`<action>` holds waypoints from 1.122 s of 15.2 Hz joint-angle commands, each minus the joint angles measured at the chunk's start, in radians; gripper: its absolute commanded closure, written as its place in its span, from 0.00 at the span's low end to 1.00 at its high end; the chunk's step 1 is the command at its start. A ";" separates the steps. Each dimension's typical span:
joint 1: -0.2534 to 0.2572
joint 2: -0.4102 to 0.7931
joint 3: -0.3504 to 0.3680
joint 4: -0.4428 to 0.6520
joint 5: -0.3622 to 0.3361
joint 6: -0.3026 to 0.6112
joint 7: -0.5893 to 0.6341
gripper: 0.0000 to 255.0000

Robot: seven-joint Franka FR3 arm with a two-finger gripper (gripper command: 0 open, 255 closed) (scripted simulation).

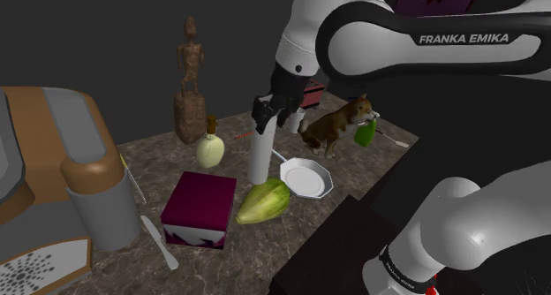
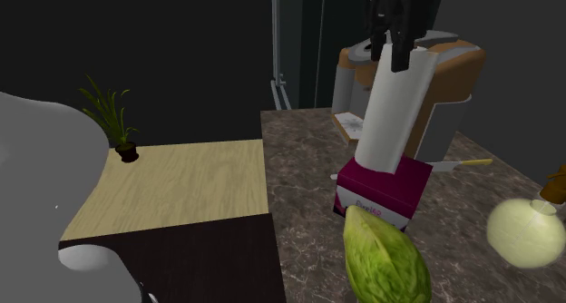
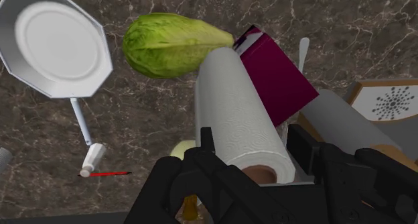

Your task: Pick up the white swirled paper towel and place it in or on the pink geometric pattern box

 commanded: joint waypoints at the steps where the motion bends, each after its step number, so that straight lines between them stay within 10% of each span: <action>1: -0.012 0.073 0.025 0.088 -0.019 -0.016 0.028 1.00; 11: -0.020 0.486 0.157 0.594 -0.204 -0.151 0.212 1.00; 17: -0.020 0.479 0.153 0.506 -0.203 -0.069 0.218 1.00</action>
